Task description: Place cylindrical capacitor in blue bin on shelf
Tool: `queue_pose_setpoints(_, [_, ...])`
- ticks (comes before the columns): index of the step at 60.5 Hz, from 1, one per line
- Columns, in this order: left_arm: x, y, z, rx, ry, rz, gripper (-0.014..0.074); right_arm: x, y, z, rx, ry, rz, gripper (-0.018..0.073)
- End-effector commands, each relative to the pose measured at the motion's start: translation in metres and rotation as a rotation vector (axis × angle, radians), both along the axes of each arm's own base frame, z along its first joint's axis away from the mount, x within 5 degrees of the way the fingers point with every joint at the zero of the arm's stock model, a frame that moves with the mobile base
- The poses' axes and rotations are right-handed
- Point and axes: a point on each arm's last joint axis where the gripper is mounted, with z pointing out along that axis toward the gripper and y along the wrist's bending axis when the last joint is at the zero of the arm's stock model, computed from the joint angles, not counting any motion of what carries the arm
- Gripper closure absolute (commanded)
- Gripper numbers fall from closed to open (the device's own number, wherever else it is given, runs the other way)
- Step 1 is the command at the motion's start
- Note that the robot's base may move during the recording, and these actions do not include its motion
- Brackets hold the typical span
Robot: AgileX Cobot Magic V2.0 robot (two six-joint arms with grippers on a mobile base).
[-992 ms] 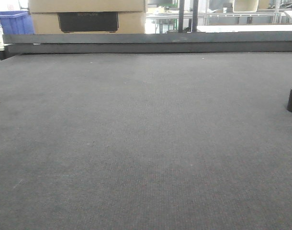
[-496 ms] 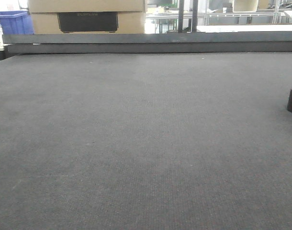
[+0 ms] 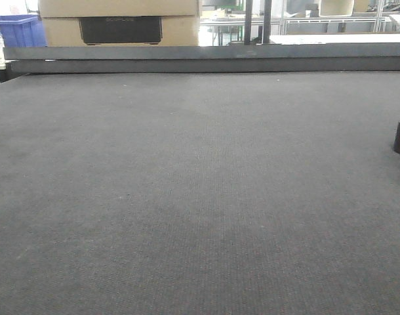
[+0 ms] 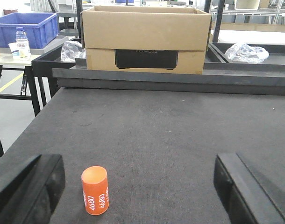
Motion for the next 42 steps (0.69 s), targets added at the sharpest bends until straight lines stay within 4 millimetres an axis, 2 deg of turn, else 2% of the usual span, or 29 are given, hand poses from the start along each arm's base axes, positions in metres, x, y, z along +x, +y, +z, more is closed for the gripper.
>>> queue_pose_setpoints(1, [0.0,-0.001,0.004,-0.012,-0.027,-0.006,0.0046,0.005,-0.003,-0.005,-0.012,-0.124,-0.036,-0.001])
queue_pose_setpoints(14, [0.0,-0.001,0.004,-0.012,-0.027,-0.006,0.0046,0.028,-0.006,-0.027,-0.052,-0.164,-0.064,-0.001])
queue_pose_setpoints(27, [0.0,-0.001,0.004,-0.012,-0.027,-0.006,0.0046,0.049,-0.003,-0.055,-0.12,-0.197,-0.021,-0.001])
queue_pose_setpoints(42, [0.0,-0.001,0.004,-0.012,-0.027,-0.006,0.0046,0.084,-0.001,-0.08,-0.086,-0.155,-0.005,-0.001])
